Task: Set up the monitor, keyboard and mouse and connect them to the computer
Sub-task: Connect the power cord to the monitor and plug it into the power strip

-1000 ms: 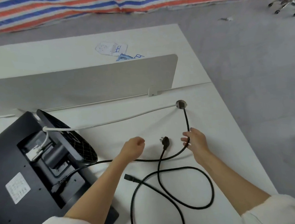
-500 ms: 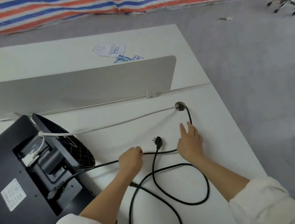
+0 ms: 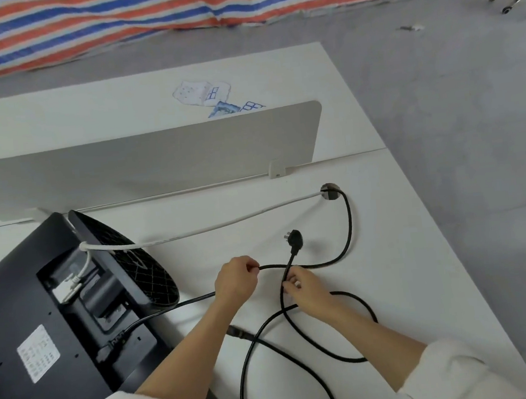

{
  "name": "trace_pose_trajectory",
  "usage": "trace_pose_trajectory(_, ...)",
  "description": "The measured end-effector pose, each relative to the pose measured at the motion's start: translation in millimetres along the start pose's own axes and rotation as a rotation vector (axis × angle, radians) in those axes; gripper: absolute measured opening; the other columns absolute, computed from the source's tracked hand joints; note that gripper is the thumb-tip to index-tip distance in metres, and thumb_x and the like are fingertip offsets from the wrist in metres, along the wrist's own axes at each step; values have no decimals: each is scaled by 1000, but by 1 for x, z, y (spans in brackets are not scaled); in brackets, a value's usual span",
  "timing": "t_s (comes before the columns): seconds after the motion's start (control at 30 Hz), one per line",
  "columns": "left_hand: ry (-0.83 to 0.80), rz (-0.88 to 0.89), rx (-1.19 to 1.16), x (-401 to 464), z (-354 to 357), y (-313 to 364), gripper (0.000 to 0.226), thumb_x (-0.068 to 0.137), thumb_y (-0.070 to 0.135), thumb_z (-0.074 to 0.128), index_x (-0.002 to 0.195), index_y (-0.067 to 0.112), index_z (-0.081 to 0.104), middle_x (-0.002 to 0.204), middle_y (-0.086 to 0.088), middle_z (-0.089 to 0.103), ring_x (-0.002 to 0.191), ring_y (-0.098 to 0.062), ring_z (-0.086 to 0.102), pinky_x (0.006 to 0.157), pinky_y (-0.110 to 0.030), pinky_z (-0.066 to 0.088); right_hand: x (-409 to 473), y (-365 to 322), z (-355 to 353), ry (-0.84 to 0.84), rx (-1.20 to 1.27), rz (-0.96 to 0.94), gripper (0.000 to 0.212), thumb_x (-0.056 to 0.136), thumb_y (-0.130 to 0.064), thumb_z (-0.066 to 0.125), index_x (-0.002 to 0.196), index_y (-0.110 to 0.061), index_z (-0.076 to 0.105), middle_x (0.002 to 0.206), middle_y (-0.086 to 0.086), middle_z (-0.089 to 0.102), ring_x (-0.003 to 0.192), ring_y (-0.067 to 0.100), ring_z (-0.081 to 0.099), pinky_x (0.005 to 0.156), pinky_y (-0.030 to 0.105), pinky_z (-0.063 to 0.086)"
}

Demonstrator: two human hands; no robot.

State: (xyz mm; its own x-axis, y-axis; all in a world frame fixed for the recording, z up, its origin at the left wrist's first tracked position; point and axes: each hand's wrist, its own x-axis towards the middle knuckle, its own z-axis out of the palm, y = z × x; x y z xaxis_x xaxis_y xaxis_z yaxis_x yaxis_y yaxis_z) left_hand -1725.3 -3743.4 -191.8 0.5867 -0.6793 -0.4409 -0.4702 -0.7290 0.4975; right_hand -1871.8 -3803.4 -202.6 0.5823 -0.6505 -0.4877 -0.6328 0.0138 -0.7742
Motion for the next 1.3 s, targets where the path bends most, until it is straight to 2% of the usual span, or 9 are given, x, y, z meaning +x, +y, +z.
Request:
trace_pose_trajectory(0.1, 17, -91, -95, 10, -2, 6, 25, 91, 11, 46, 98, 19, 69, 105, -2, 68, 103, -26, 60, 86, -33, 49, -14, 3, -10, -80, -58, -113, 15, 93, -15, 48, 88, -30, 48, 80, -14, 52, 61, -1, 48, 62, 12, 36)
trace_pose_trajectory(0.33, 200, -56, -281, 5, -9, 14, 31, 95, 10, 44, 117, 15, 65, 115, -6, 64, 104, -28, 59, 89, -36, 47, -11, 38, -21, -82, -270, 124, 19, 89, -17, 46, 92, -10, 64, 96, 8, 67, 87, 24, 62, 80, 36, 50)
trace_pose_trajectory(0.4, 229, 4, -349, -4, -9, 11, 28, 95, 10, 46, 115, 15, 65, 110, -6, 64, 96, -28, 62, 87, -36, 48, -2, 40, -31, 137, -52, 212, 17, 91, -13, 45, 87, -11, 62, 92, 15, 65, 74, 25, 58, 70, 38, 50)
trace_pose_trajectory(0.47, 257, 44, -385, -12, -10, 10, 27, 95, 10, 47, 113, 15, 65, 103, -3, 62, 92, -27, 62, 84, -36, 49, 14, 37, -48, 340, 388, 329, 26, 94, -11, 45, 118, -8, 55, 103, 15, 59, 67, 21, 55, 58, 33, 47)
trace_pose_trajectory(0.53, 280, 74, -393, -16, -9, 7, 26, 95, 10, 48, 113, 16, 65, 98, 1, 59, 90, -25, 62, 82, -33, 48, 34, 34, -65, 377, 835, 420, 46, 96, -12, 48, 140, -11, 33, 116, 14, 53, 67, 19, 56, 55, 27, 45)
trace_pose_trajectory(0.6, 316, 109, -369, -16, -10, 6, 25, 95, 11, 48, 112, 17, 65, 98, 1, 60, 89, -24, 62, 81, -33, 48, 58, 28, -77, 347, 952, 431, 34, 94, -12, 49, 126, -17, 38, 111, 13, 52, 64, 18, 56, 53, 26, 45)
trace_pose_trajectory(0.97, 381, 159, 38, -10, 2, 8, 29, 97, 12, 44, 118, 14, 65, 103, -8, 63, 95, -28, 59, 77, -35, 44, 95, -19, -104, 760, 136, 44, 27, 98, -16, 41, 122, -7, 50, 111, 15, 65, 102, 33, 59, 78, 33, 41)
trace_pose_trajectory(1.13, 224, 123, 310, -11, 11, 10, 34, 98, 19, 38, 124, 25, 59, 115, 1, 62, 109, -22, 52, 87, -32, 34, 119, -13, -115, 529, -267, 189, 29, 97, -18, 41, 120, -9, 56, 114, 16, 61, 105, 34, 56, 77, 34, 42)
trace_pose_trajectory(1.3, 102, 70, 360, -16, 13, 7, 39, 98, 30, 38, 137, 27, 43, 146, 1, 36, 134, -21, 32, 112, -40, 19, 119, 8, -113, 240, -230, 232, 39, 97, -20, 38, 128, 3, 47, 130, 26, 45, 115, 38, 47, 90, 40, 41)
